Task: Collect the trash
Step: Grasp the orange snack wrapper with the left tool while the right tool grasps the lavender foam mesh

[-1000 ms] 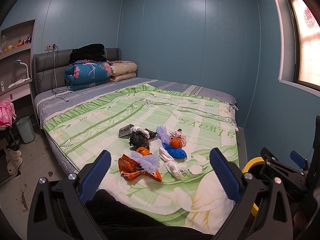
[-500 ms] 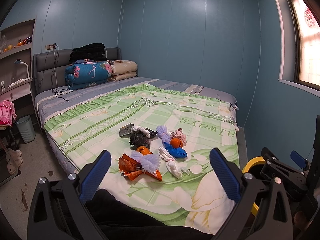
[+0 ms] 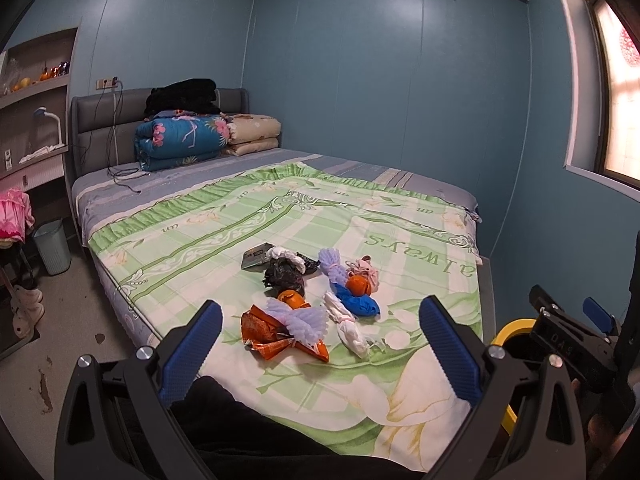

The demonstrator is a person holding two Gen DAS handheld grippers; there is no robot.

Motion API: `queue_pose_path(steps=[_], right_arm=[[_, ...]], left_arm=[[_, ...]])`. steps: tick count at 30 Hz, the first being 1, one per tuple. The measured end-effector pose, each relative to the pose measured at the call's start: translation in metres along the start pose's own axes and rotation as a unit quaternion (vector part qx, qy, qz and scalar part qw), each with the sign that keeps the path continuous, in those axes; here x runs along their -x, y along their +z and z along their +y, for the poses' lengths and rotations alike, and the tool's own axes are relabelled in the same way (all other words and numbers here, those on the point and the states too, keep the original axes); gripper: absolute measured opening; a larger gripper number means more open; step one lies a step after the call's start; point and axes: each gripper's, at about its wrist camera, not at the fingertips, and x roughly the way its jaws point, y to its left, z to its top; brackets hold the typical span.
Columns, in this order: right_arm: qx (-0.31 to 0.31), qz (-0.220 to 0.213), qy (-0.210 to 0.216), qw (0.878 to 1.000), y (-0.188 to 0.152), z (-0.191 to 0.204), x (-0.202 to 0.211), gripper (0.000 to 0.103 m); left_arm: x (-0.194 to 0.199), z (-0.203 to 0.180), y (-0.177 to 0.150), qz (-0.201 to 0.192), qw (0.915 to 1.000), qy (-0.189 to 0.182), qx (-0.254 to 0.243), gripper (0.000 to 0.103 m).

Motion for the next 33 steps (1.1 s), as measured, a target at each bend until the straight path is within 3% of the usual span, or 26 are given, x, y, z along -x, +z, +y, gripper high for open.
queue_pose_path(steps=[5,8,11,14,20,24,29,33], right_arm=[[0.016,-0.001,0.031,0.999,0.009,0.010,-0.018,0.095],[0.015,0.003,0.058,0.998,0.017,0.016,-0.034,0.095],[0.008,0.037,0.125,0.991,0.027,0.023,-0.058,0.095],[-0.002,0.084,0.164,0.983,0.031,0.033,-0.082,0.095],[0.040,0.124,0.165,0.978,0.024,0.064,-0.117,0.095],[0.038,0.178,0.182,0.966,0.013,0.081,-0.152,0.095],[0.058,0.216,0.237,0.945,0.002,0.109,-0.167,0.095],[0.063,0.257,0.308,0.914,-0.006,0.137,-0.174,0.095]], left_arm=[[-0.012,0.019,0.004,0.008,0.9997,0.005,0.021,0.095],[-0.020,0.029,0.007,0.010,0.9999,-0.001,0.010,0.095],[-0.032,0.039,0.011,0.026,0.9995,-0.016,-0.007,0.095],[-0.052,0.051,0.007,0.064,0.9974,-0.028,-0.021,0.095],[-0.103,0.076,-0.008,0.144,0.9892,-0.011,-0.025,0.095],[-0.137,0.096,-0.019,0.189,0.9819,-0.017,-0.006,0.095],[-0.165,0.113,-0.030,0.209,0.9775,-0.028,0.011,0.095],[-0.188,0.124,-0.034,0.227,0.9728,-0.043,0.017,0.095]])
